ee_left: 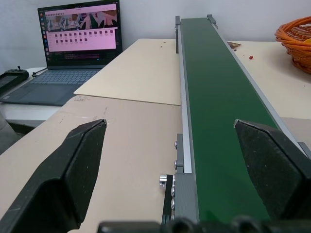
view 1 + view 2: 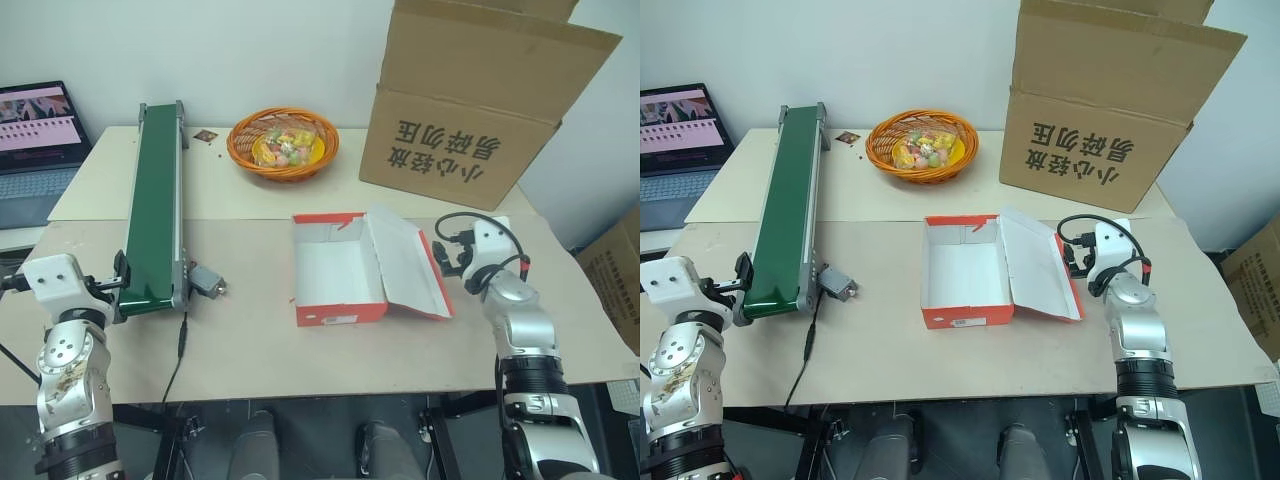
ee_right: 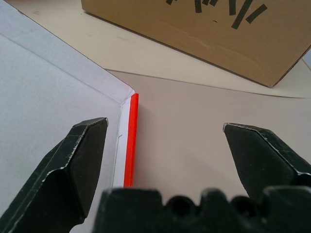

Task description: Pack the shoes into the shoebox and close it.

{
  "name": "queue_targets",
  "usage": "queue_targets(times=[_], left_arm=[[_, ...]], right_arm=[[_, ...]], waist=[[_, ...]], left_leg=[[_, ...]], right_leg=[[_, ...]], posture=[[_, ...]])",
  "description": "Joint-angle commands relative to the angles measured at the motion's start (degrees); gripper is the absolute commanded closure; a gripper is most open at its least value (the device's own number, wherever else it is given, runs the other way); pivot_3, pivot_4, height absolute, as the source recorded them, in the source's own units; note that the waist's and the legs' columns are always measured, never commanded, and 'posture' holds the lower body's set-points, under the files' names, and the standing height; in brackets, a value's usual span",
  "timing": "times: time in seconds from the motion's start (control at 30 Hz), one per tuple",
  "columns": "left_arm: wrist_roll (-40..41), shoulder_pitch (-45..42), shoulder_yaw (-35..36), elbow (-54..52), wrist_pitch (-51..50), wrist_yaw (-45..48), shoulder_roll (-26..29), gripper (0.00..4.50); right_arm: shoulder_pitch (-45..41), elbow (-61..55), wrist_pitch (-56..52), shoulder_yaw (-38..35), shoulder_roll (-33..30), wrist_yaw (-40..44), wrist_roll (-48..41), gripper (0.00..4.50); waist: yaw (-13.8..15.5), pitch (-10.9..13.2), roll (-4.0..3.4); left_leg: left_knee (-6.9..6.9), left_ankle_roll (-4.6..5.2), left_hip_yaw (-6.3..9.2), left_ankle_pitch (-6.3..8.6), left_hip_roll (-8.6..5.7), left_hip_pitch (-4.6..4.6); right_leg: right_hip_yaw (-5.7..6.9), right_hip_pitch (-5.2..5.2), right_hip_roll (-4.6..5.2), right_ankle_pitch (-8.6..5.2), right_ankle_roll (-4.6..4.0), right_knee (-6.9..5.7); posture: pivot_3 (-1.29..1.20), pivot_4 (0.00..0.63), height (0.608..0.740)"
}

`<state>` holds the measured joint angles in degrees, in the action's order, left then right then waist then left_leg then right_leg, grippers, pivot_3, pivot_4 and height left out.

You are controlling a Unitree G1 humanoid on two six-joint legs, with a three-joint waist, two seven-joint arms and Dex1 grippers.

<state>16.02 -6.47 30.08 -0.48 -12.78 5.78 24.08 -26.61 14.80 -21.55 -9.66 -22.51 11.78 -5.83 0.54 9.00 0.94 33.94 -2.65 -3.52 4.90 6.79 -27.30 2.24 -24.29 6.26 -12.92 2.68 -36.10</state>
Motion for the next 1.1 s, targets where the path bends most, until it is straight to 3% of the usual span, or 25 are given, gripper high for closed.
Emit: queue_targets(times=[0.03,0.13,0.23,0.4,0.5,0.93,1.1], left_arm=[[0.6,-0.8,0.5,-1.4,0.8,0.3,0.5,0.0],[0.8,-1.0,0.1,-1.5,0.1,0.4,0.4,0.0],[0.7,-1.2,-0.2,-1.3,0.1,0.6,0.5,0.0],[0.4,-1.9,-1.5,-1.3,0.1,1.1,0.3,0.0],[0.3,-2.0,-2.3,-1.8,-0.3,1.5,0.4,0.0],[0.7,0.6,-4.5,-13.0,-5.6,0.6,-1.0,0.0],[0.7,-1.9,-5.5,-16.4,-15.4,0.5,2.2,0.0]], right_arm=[[-2.3,-1.8,1.2,-1.1,-1.1,-1.1,0.5,0.03],[-9.5,-1.0,0.9,1.1,-1.7,-0.4,1.8,0.03],[-15.7,-2.0,0.3,5.3,0.5,6.0,0.0,0.03],[-20.5,-10.7,-4.7,18.3,6.4,28.2,-9.4,0.03],[-22.0,-8.9,-2.9,24.3,7.2,33.6,-6.9,0.03],[-28.8,3.4,2.2,24.0,12.8,31.8,-3.9,0.03],[-29.7,7.2,4.0,24.1,13.7,30.9,-2.4,0.03]], waist=[[0.0,0.0,0.0],[-0.2,0.0,-0.05],[-1.2,0.0,-0.07],[-1.4,0.0,-0.05],[-1.0,0.0,-0.05],[0.1,0.0,0.02],[-0.1,0.0,0.02]], left_leg=[[0.0,0.0,0.0,0.0,0.0,0.0],[0.0,0.0,0.0,0.0,0.0,-0.01],[-0.03,0.0,-0.02,0.0,0.0,0.0],[-0.12,0.06,0.01,-0.01,0.01,0.02],[-0.08,0.07,0.01,-0.02,0.01,-0.01],[-0.11,-0.03,-0.03,0.04,0.02,-0.13],[-0.09,-0.03,-0.04,0.03,0.02,-0.11]], right_leg=[[0.0,0.0,0.0,0.0,0.0,0.0],[-0.01,-0.04,0.0,0.01,0.0,-0.01],[-0.04,-0.1,-0.01,0.02,-0.02,-0.06],[-0.02,-0.06,-0.04,0.19,0.02,-0.15],[-0.01,-0.07,-0.04,0.23,-0.04,-0.17],[0.05,-0.27,0.0,0.36,-0.18,-0.04],[0.05,-0.26,-0.01,0.3,-0.08,-0.11]], posture=[[0.0,0.15,0.728],[0.0,0.15,0.728],[0.0,0.15,0.728],[0.0,0.15,0.728],[0.0,0.15,0.728],[0.0,0.15,0.728],[0.0,0.15,0.728]])
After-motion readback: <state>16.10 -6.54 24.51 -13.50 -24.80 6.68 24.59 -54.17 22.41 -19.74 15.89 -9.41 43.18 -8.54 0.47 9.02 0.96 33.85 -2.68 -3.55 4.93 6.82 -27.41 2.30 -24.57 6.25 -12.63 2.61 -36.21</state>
